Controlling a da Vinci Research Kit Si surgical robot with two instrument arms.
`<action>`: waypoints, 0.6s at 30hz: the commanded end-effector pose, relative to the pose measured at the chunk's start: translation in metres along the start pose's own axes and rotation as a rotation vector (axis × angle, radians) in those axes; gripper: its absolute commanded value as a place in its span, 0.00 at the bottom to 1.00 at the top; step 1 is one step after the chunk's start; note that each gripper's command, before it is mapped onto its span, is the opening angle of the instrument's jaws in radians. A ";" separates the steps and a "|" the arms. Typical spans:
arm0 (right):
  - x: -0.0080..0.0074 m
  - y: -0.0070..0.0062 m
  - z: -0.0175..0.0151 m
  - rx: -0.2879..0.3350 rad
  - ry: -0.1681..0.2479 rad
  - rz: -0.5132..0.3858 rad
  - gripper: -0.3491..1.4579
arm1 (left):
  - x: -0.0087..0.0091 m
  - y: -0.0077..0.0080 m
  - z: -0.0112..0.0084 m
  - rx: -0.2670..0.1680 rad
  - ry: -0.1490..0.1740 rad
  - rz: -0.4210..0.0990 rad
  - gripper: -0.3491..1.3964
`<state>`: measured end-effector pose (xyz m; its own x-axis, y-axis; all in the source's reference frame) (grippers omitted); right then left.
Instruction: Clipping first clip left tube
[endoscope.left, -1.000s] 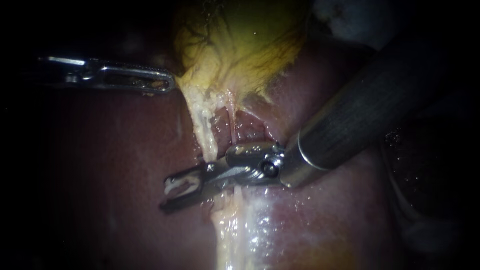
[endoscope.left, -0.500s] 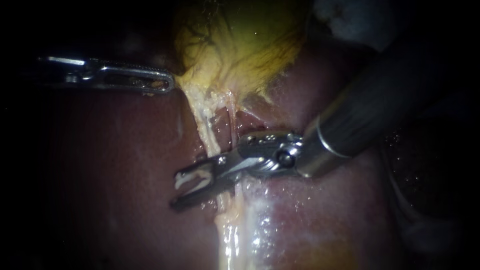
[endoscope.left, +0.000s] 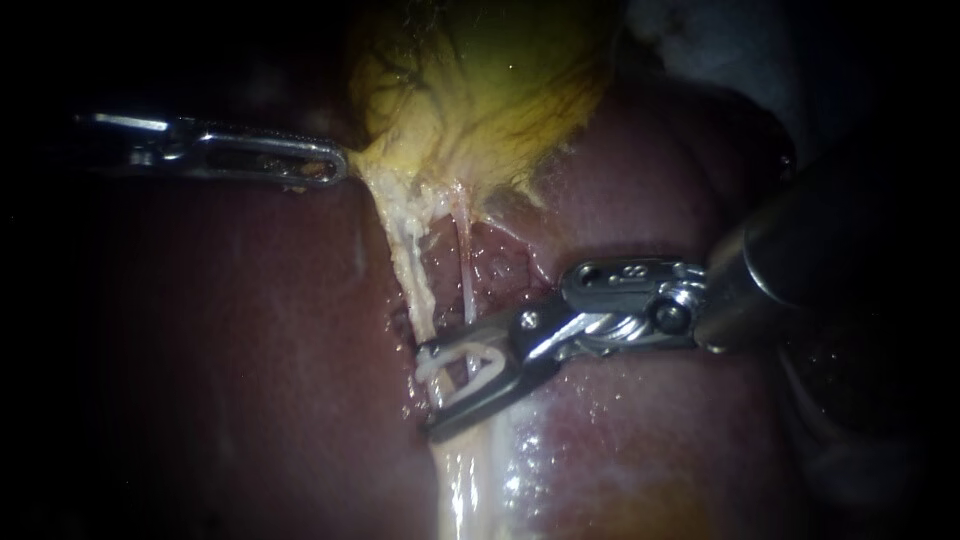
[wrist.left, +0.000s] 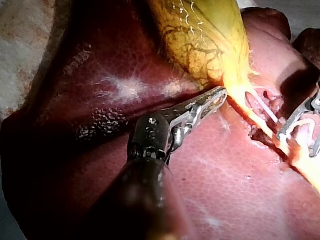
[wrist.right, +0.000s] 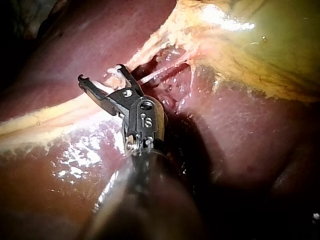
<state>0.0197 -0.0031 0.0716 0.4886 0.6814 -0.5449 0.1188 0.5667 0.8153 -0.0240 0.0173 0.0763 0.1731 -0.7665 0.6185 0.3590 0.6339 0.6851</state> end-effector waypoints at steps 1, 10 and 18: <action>-0.0003 0.0003 -0.0001 0.006 -0.004 -0.006 0.52 | 0.0000 0.0000 0.0000 0.001 0.000 0.000 0.00; -0.0022 0.0022 -0.0006 0.006 -0.004 -0.020 0.53 | 0.0000 0.0000 -0.0001 0.001 0.000 0.000 0.00; -0.0035 0.0041 -0.0005 0.010 0.009 -0.005 0.53 | 0.0000 0.0000 -0.0001 0.001 0.000 0.000 0.00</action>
<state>0.0180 -0.0029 0.0770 0.4780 0.6870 -0.5472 0.1293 0.5612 0.8175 -0.0239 0.0172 0.0762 0.1733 -0.7664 0.6186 0.3583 0.6341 0.6852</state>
